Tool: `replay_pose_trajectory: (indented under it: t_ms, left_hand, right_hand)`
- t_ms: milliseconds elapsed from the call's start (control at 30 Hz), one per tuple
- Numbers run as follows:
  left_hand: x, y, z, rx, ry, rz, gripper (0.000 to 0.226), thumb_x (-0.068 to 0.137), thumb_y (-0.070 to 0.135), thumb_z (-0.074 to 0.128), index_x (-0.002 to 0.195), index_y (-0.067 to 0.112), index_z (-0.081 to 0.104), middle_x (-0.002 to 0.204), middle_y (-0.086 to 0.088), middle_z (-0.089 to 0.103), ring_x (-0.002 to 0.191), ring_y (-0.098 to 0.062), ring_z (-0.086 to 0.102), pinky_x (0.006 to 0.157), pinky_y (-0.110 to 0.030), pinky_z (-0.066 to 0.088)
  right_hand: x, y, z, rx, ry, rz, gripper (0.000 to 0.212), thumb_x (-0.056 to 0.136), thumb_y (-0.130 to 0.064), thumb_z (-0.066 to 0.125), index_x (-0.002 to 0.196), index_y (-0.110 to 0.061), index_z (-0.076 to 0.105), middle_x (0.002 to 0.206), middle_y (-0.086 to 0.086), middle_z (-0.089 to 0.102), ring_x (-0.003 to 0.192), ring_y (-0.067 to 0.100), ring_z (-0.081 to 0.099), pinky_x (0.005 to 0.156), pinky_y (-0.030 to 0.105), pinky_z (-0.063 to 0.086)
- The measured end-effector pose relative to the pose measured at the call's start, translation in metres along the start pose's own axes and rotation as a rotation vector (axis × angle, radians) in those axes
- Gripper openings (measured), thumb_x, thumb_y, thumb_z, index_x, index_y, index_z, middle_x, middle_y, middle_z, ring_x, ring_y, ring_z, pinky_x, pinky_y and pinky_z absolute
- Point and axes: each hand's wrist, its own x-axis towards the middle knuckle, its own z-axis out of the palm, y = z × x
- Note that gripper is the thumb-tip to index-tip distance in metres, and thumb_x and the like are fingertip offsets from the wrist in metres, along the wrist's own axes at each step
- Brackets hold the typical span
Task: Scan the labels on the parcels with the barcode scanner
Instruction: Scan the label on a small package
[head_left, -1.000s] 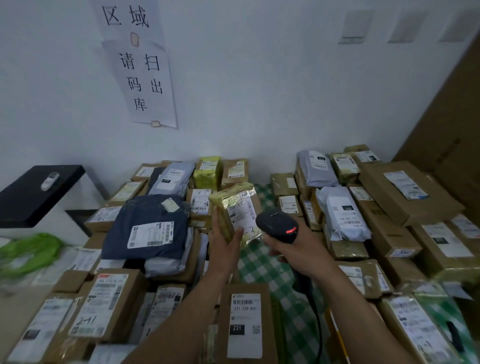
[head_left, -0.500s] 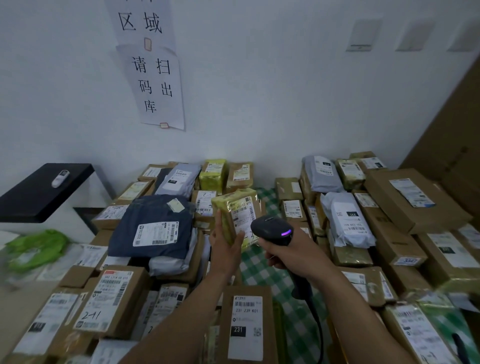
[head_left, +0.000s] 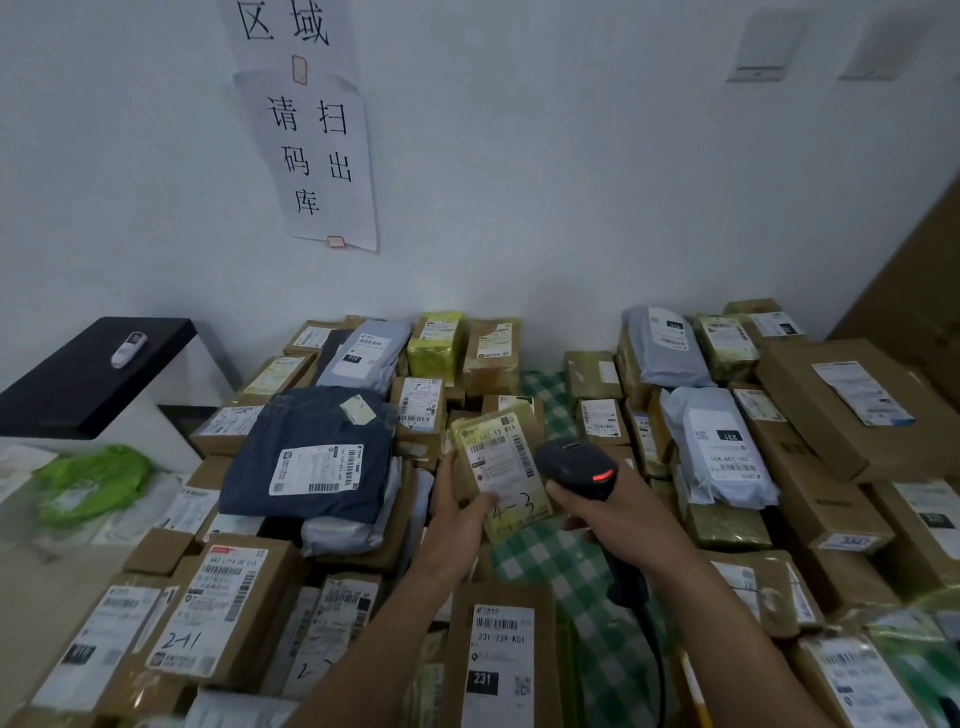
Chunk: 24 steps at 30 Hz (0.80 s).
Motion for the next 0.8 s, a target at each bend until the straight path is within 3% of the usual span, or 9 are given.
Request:
replay_pose_trajectory:
  t_ms: [133,167,233,300,400,500,700,800]
  left_hand:
    - [0.016,0.003,-0.016,0.042,0.1,0.043,0.078,0.097,0.028,0.071,0.155,0.05,0.025,0.143,0.004,0.06,0.123,-0.014,0.063,0.089,-0.027,0.059]
    - [0.025,0.008,-0.022,0.108,0.162,0.05,0.082,0.093,0.042,0.073,0.156,0.052,0.022,0.145,0.004,0.057,0.127,-0.018,0.06,0.093,-0.029,0.057]
    - [0.049,0.017,-0.035,0.268,0.263,-0.001,0.093,0.081,0.072,0.068,0.154,0.06,0.012,0.15,-0.004,0.051,0.131,-0.03,0.055,0.105,-0.049,0.05]
    - [0.074,0.024,-0.04,0.417,0.306,-0.04,0.095,0.078,0.083,0.059,0.153,0.061,0.007,0.152,-0.015,0.045,0.132,-0.04,0.051,0.11,-0.055,0.042]
    - [0.109,0.041,-0.036,0.551,0.297,-0.037,0.093,0.083,0.083,0.055,0.156,0.057,0.003,0.158,-0.023,0.029,0.139,-0.047,0.04,0.111,-0.055,0.037]
    - [0.147,0.048,-0.027,0.654,0.255,-0.041,0.094,0.083,0.085,0.052,0.158,0.053,0.005,0.165,-0.02,0.016,0.146,-0.047,0.032,0.115,-0.057,0.033]
    - [0.198,0.04,-0.016,0.894,0.297,-0.065,0.091,0.086,0.079,0.053,0.158,0.045,0.011,0.159,-0.027,0.022,0.145,-0.049,0.028,0.114,-0.055,0.031]
    - [0.213,0.033,-0.006,1.013,0.304,-0.079,0.092,0.086,0.082,0.049,0.16,0.042,0.012,0.162,-0.029,0.02,0.147,-0.048,0.025,0.117,-0.056,0.024]
  right_hand:
    - [0.018,0.009,0.0,0.025,-0.001,0.039,0.042,0.089,-0.036,0.08,0.127,-0.034,0.063,0.103,-0.009,0.077,0.084,0.013,0.076,0.075,0.034,0.061]
    - [0.023,0.01,0.001,0.027,-0.003,0.05,0.042,0.089,-0.036,0.081,0.127,-0.035,0.062,0.103,-0.009,0.076,0.084,0.013,0.076,0.076,0.034,0.061]
    - [0.037,0.014,0.003,0.02,-0.019,0.07,0.042,0.089,-0.037,0.081,0.127,-0.034,0.062,0.104,-0.009,0.076,0.083,0.012,0.076,0.079,0.037,0.061]
    - [0.052,0.017,0.005,0.011,-0.025,0.09,0.044,0.089,-0.037,0.081,0.128,-0.033,0.061,0.107,-0.009,0.075,0.083,0.012,0.077,0.077,0.036,0.062]
    - [0.075,0.02,0.006,0.024,-0.027,0.117,0.05,0.089,-0.037,0.081,0.134,-0.03,0.059,0.115,-0.008,0.072,0.082,0.009,0.077,0.066,0.025,0.057]
    - [0.098,0.021,0.008,0.023,-0.045,0.137,0.05,0.089,-0.039,0.08,0.133,-0.034,0.058,0.115,-0.011,0.072,0.081,0.008,0.077,0.069,0.028,0.056]
    - [0.127,0.029,0.012,0.044,-0.087,0.139,0.033,0.09,-0.032,0.08,0.114,-0.044,0.061,0.11,-0.015,0.072,0.083,0.009,0.076,0.061,0.015,0.053]
    - [0.135,0.035,0.015,0.037,-0.083,0.167,0.042,0.088,-0.036,0.082,0.123,-0.04,0.059,0.11,-0.016,0.072,0.082,0.01,0.076,0.069,0.025,0.057]
